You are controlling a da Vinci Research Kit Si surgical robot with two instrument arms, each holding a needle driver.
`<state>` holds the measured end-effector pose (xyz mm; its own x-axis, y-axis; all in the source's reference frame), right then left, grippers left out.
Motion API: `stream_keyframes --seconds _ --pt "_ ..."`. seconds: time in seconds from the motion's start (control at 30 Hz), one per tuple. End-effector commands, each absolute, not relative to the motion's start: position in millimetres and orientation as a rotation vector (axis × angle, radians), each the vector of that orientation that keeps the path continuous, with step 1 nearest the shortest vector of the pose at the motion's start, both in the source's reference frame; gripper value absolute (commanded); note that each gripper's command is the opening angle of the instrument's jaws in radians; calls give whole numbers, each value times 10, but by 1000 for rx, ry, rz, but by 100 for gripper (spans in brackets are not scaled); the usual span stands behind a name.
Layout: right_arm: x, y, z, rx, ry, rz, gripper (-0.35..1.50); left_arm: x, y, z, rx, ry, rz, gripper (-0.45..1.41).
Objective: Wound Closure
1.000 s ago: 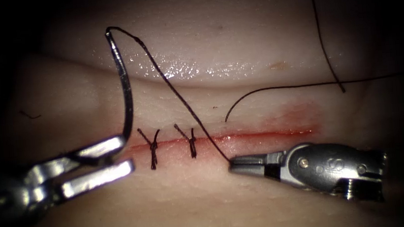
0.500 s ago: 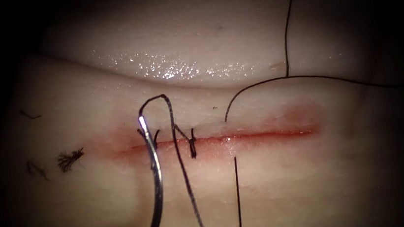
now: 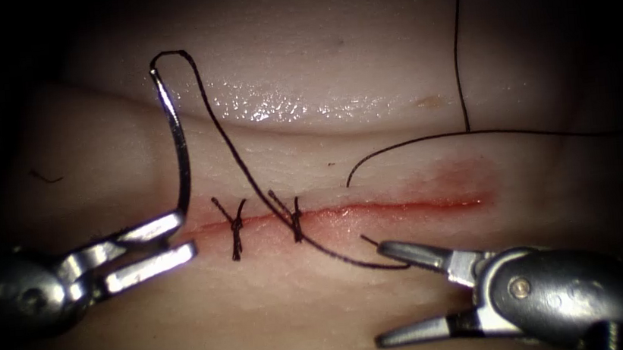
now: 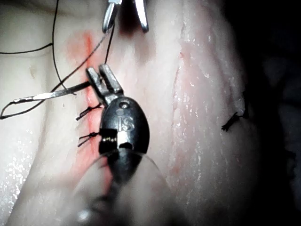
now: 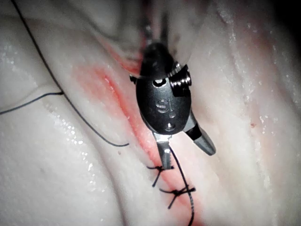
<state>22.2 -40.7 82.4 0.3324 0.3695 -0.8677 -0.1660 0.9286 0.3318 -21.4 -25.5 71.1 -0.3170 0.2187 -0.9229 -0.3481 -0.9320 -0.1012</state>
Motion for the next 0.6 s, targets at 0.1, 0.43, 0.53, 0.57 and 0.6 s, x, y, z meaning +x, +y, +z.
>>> stream_keyframes --seconds 0.1,0.43,0.53,0.57,0.6 --pt "207 -401 853 176 1180 344 143 -196 -254 720 -1527 198 2289 -45" --pt "230 -396 913 113 1169 354 131 -173 -238 716 -1489 247 2245 -45" --pt "240 -399 924 118 1179 355 118 -175 -240 717 -1487 253 2245 -45" --pt "242 -401 927 120 1184 358 113 -175 -241 718 -1490 253 2245 -45" --pt "244 -402 929 120 1183 354 109 -175 -241 718 -1488 255 2246 -45"
